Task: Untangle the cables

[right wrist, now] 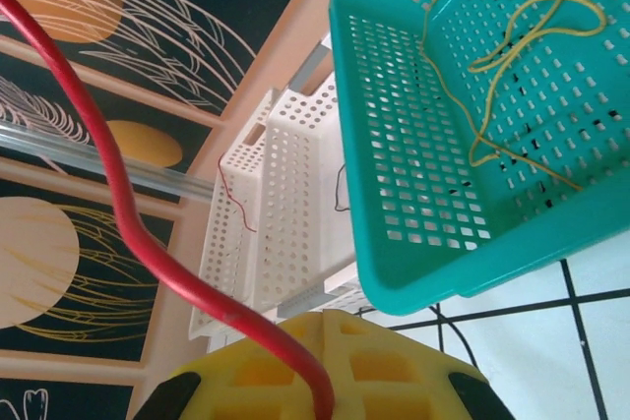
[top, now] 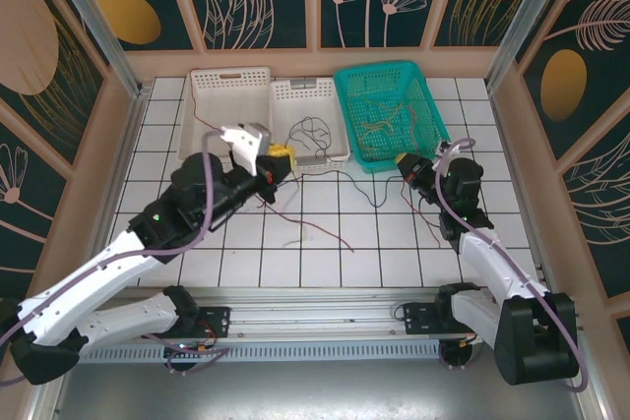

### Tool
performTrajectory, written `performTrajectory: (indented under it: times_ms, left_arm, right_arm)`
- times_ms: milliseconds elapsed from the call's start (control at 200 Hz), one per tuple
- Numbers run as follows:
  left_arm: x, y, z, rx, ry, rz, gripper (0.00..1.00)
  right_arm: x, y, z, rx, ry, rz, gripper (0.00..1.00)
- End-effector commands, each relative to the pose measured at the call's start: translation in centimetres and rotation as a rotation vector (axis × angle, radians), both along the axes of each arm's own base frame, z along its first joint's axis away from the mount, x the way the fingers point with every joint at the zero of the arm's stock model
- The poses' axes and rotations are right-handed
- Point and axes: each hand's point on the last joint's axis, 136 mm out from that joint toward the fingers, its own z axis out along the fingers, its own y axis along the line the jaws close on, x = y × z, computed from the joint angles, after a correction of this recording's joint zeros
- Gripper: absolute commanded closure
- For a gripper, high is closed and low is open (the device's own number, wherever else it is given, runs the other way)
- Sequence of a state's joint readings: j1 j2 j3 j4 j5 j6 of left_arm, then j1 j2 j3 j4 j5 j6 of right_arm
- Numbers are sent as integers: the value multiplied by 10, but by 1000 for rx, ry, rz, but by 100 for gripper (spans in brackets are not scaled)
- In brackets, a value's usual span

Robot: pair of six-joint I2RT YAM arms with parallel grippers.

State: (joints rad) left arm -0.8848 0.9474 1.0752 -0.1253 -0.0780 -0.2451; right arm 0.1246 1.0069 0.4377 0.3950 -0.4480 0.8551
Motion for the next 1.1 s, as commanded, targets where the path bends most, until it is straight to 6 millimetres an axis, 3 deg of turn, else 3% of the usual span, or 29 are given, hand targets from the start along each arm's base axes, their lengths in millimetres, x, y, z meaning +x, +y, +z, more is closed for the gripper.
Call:
performTrajectory:
  times_ms: [0,145,295,480,756,1096]
  left_arm:
    - [6,8,28,49,-74,56,100]
    - [15,7,60,53,-150,94,100]
    - [33,9,85,62,-248,187,100]
    - [70,8,105,45,-305,254,100]
    - [128,-1,100,57,-336,342,100]
    - [213,7,63,41,-270,419,100]
  right_arm:
    - [2,-5,-8,0,5,-20,100]
    - [-1,-3,-12,5,7,-5,100]
    - [-5,2,0,4,-44,31,100]
    - [-13,5,16,4,-109,62,100]
    - [-26,9,29,-20,-170,97,100]
    - [-37,14,37,-32,-221,137,100]
